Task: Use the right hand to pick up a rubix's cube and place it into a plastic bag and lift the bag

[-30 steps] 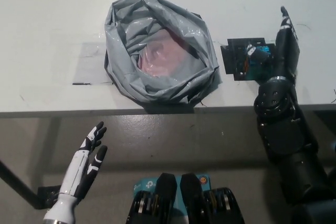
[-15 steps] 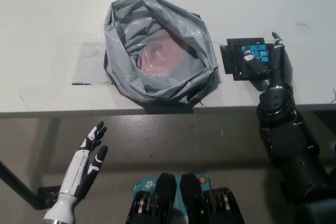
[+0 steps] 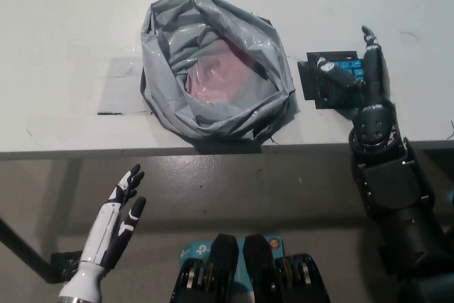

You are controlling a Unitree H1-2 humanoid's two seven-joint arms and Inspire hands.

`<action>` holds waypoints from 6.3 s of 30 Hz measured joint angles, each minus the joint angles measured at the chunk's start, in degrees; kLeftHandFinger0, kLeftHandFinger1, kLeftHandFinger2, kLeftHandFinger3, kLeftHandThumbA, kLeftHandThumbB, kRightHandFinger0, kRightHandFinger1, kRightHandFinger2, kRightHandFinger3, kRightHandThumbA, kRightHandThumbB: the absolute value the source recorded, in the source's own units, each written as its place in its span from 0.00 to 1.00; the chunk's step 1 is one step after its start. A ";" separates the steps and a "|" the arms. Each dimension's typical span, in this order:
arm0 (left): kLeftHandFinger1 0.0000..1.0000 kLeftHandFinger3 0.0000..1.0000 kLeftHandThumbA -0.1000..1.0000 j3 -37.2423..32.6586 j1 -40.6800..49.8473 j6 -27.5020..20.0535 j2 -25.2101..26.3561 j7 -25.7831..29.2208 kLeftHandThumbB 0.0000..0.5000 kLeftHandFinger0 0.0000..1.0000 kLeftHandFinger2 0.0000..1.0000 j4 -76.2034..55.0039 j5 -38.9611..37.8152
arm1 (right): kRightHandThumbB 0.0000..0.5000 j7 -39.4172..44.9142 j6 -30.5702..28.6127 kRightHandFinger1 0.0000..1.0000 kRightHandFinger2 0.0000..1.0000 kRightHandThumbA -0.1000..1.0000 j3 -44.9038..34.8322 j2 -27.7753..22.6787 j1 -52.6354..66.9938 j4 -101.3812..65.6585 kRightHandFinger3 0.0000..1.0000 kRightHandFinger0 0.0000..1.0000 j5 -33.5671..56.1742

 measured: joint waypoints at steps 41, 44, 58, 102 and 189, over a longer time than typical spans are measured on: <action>1.00 1.00 1.00 0.07 -0.70 -0.04 0.03 -0.34 0.18 1.00 1.00 -0.16 -0.14 | 1.00 -7.51 -4.29 1.00 1.00 0.74 8.30 -2.83 -4.37 21.39 1.00 1.00 -1.87; 1.00 1.00 1.00 0.08 -0.76 -0.05 0.03 -0.41 0.17 1.00 1.00 -0.16 -0.16 | 1.00 -8.07 -4.22 1.00 1.00 0.72 8.81 -2.83 -4.36 21.26 1.00 1.00 -2.14; 1.00 1.00 1.00 0.11 -1.07 -0.08 0.17 -0.72 0.17 1.00 1.00 -0.15 -0.31 | 0.51 -12.57 -9.45 0.34 0.83 0.00 9.74 -3.14 -4.78 24.60 0.75 0.00 -2.59; 1.00 1.00 1.00 0.07 -1.71 -0.23 0.18 -0.74 0.17 1.00 1.00 0.07 -0.41 | 0.29 -8.12 -17.42 0.29 0.88 0.00 -11.44 3.65 -3.34 -3.07 0.94 0.00 21.38; 1.00 1.00 1.00 -0.87 -2.83 -0.99 0.63 -2.39 0.16 1.00 1.00 0.04 -0.59 | 1.00 12.73 -6.91 1.00 1.00 0.80 20.26 -6.85 -6.90 -14.93 1.00 1.00 -10.89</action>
